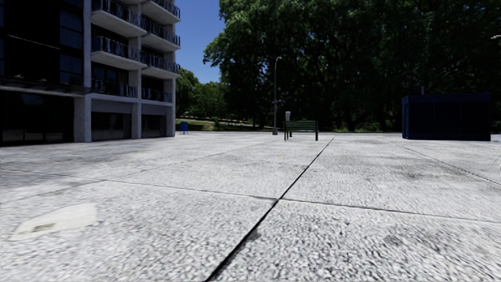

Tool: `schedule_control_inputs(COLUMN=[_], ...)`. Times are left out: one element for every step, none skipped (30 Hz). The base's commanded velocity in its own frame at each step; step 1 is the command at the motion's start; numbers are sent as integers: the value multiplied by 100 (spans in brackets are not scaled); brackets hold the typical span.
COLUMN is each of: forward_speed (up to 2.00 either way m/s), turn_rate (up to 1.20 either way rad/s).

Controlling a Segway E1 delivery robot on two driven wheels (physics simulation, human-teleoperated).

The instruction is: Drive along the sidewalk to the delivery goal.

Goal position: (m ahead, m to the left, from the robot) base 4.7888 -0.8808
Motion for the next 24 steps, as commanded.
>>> schedule_control_inputs(forward_speed=[200,200,200,200,200,200,200,200,200,200,200,200,200,200,200,200,200,200,200,200,200,200,200,200], turn_rate=[-36,-36,-36,-36,-36,-36,-36,-36,-36,-36,-36,-36,-36,-36,-36,-36,-34,-30,-24,-21,-21,-20,-20,-20])
